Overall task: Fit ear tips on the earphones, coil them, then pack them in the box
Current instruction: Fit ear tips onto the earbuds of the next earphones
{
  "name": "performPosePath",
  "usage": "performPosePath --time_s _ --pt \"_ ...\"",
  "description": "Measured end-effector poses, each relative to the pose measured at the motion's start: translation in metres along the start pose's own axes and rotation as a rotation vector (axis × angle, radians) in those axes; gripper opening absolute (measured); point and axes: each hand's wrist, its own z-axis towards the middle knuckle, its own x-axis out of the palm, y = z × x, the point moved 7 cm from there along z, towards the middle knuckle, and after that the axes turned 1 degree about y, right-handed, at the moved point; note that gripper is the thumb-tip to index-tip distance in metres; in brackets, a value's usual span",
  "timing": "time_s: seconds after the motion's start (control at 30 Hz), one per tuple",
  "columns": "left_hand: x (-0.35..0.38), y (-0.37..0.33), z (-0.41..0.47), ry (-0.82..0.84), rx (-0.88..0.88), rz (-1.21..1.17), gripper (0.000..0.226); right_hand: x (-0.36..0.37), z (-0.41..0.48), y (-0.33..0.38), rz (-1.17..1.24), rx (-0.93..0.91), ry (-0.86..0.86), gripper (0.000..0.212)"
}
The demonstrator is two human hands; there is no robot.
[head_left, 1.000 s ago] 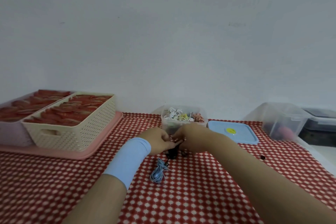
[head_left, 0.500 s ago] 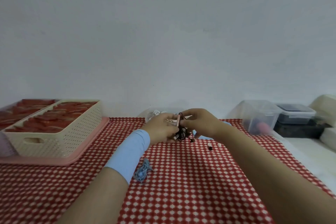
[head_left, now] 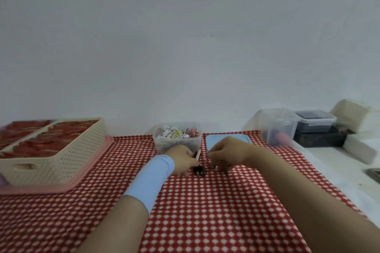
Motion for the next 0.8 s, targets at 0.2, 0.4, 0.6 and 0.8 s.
performPosePath --time_s 0.2,0.4,0.6,0.8 --pt "-0.005 0.014 0.004 -0.12 -0.085 0.387 0.028 -0.023 -0.003 -0.001 -0.145 -0.041 -0.102 0.013" --pt "0.0 -0.025 0.001 -0.116 0.197 0.229 0.025 -0.035 0.003 -0.014 -0.322 0.02 -0.174 0.019" --pt "0.023 -0.018 0.021 -0.033 0.174 0.367 0.021 -0.022 0.011 -0.032 -0.391 0.072 -0.122 0.014" --pt "0.011 -0.013 0.021 -0.116 0.211 0.068 0.018 -0.021 0.021 -0.034 -0.376 0.08 -0.15 0.009"
